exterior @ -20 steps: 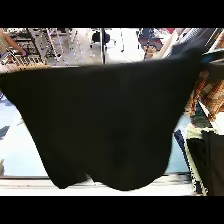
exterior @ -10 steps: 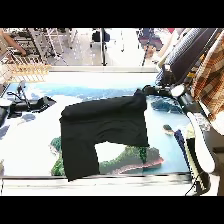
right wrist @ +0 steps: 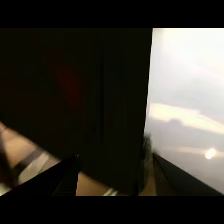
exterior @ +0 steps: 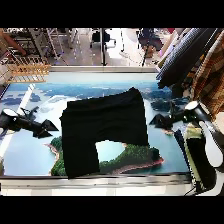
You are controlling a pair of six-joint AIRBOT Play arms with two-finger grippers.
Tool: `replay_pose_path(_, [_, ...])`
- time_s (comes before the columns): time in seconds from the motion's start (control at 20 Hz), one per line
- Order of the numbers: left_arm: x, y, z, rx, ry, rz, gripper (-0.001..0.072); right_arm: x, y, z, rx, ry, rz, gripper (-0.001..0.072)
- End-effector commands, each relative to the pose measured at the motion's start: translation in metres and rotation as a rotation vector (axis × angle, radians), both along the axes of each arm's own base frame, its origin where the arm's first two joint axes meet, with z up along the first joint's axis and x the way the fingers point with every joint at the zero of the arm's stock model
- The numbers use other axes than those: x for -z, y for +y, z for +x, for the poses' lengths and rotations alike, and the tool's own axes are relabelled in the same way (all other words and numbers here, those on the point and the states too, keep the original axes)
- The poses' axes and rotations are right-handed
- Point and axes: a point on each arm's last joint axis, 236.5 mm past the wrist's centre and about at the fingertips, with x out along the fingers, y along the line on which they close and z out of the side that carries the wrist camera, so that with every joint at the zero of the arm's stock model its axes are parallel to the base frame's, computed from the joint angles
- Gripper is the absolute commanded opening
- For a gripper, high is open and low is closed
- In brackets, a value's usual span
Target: Fold the clothes and pants, and hang the long-sleeved shirts on hangers.
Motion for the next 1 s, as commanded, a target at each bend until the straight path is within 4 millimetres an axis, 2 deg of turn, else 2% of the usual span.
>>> replay_pose_path(0.0, [0.011,-0.032,-0.04,0.066,0.066,-0.053,0.053,0.009,0.018,-0.073,-0.052,0.137,0.137,0.0504])
replay_pose_path(0.1, [0.014,-0.043,-0.037,0.065,0.055,-0.056,0.053,0.023,0.021,-0.08,-0.035,0.155,0.132,0.0504])
replay_pose_path(0.25, [0.021,-0.048,-0.025,0.058,0.013,-0.014,0.053,0.034,0.022,-0.077,-0.009,0.139,0.115,0.0503])
replay_pose_path(0.4, [0.03,-0.058,-0.016,0.059,-0.027,0.027,0.0525,0.042,0.038,-0.071,-0.052,0.107,0.084,0.0495])
replay_pose_path(0.45, [0.033,-0.062,-0.015,0.064,-0.034,0.038,0.0437,0.046,0.042,-0.065,-0.048,0.084,0.062,0.0464])
replay_pose_path(0.5, [0.036,-0.065,-0.016,0.071,-0.035,0.048,0.0353,0.049,0.048,-0.059,-0.046,0.066,0.049,0.04])
replay_pose_path(0.6, [0.039,-0.065,-0.02,0.087,-0.025,0.068,0.0054,0.049,0.059,-0.06,-0.067,0.066,0.056,0.0271])
replay_pose_path(0.65, [0.039,-0.066,-0.021,0.092,-0.02,0.065,0.0004,0.049,0.061,-0.062,-0.083,0.069,0.053,0.0182])
replay_pose_path(0.7, [0.036,-0.066,-0.024,0.099,-0.012,0.057,0.0004,0.048,0.062,-0.064,-0.089,0.069,0.057,0.004])
replay_pose_path(0.75, [0.029,-0.067,-0.028,0.121,-0.018,0.032,0.0003,0.042,0.063,-0.067,-0.102,0.07,0.067,0.0026])
replay_pose_path(0.85, [0.0,-0.064,-0.031,0.149,-0.075,-0.01,0.0001,0.015,0.065,-0.072,-0.168,0.023,0.073,0.0024])
replay_pose_path(0.9, [-0.021,-0.059,-0.028,0.146,-0.128,-0.025,0.0001,-0.01,0.066,-0.073,-0.2,-0.023,0.073,0.0024])
replay_pose_path(0.95, [-0.05,-0.055,-0.025,0.135,-0.201,-0.046,0.0001,-0.039,0.067,-0.075,-0.236,-0.084,0.069,0.0023])
